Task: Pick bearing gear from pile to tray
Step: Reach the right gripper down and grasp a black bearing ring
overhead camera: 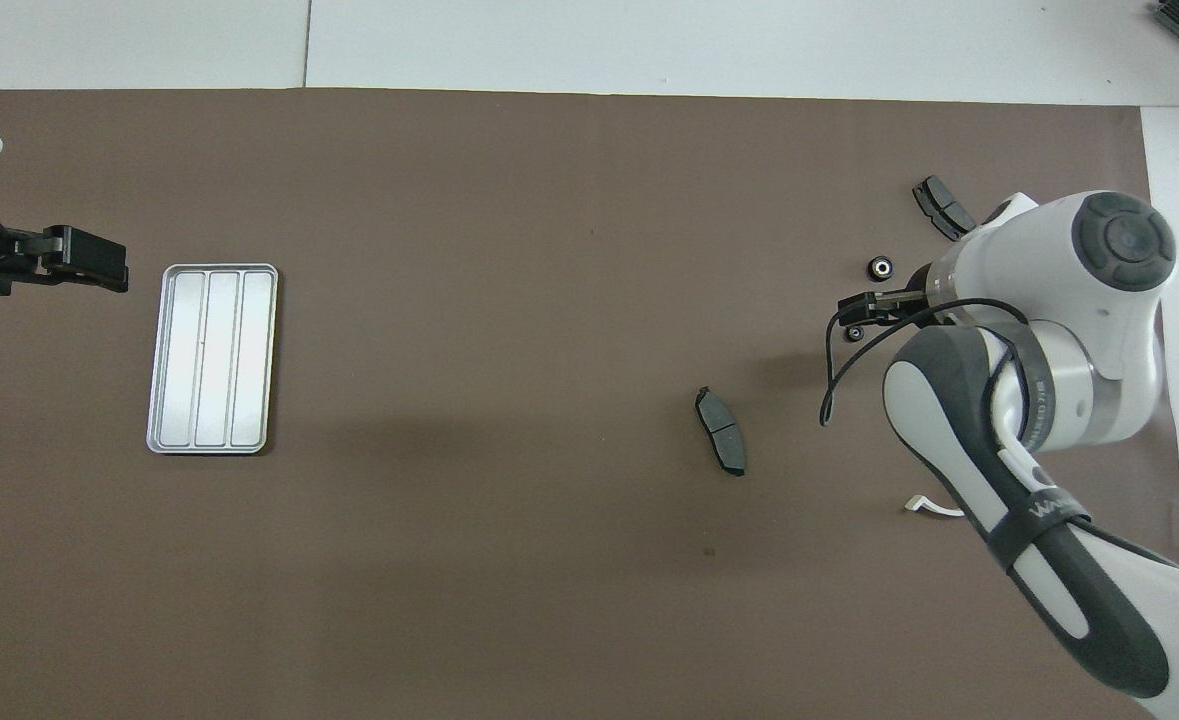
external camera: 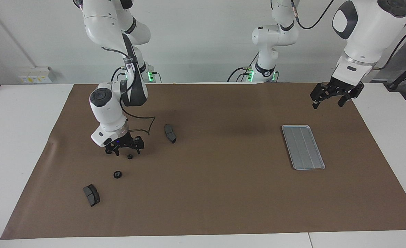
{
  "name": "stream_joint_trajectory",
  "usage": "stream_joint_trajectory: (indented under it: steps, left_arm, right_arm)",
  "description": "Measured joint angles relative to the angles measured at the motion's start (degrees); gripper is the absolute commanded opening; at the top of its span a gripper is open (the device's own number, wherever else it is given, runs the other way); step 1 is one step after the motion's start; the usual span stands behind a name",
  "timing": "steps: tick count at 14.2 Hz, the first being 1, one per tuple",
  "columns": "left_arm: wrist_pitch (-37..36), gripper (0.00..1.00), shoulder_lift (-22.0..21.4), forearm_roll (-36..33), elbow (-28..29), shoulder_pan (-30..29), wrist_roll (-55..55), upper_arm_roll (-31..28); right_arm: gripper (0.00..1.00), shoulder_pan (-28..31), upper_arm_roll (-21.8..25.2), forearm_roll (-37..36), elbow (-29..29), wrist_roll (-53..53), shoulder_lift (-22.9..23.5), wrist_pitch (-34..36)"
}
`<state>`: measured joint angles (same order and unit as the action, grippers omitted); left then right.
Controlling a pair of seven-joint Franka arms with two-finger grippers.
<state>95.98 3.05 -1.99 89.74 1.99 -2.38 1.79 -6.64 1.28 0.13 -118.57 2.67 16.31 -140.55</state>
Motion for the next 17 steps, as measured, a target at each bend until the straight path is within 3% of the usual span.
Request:
stream_joint_trajectory:
  steps: [1, 5, 9, 14, 17]
  left_arm:
    - [0.0, 1.0, 0.0, 0.0, 0.0, 0.0, 0.0, 0.0]
    - [0.0, 1.0, 0.0, 0.0, 0.0, 0.0, 0.0, 0.0]
    - [0.0, 1.0, 0.0, 0.0, 0.0, 0.0, 0.0, 0.0]
    - [0.0, 1.0, 0.0, 0.0, 0.0, 0.0, 0.0, 0.0]
    - [0.0, 1.0, 0.0, 0.0, 0.0, 0.0, 0.0, 0.0]
  right_arm:
    - [1.0, 0.0, 0.0, 0.0, -1.3, -0.3, 0.0, -1.6]
    - [0.78, 0.1, 0.0, 0.0, -2.5, -0.8, 0.0, -2.7]
    - [0.74, 0.3, 0.1, 0.0, -2.7, -0.8, 0.1, -3.4]
    - [0.55, 0.3, 0.1, 0.0, -2.9, -0.8, 0.2, -4.1]
    - [0.52, 0.3, 0.1, 0.0, -2.9, -0.8, 0.3, -4.2]
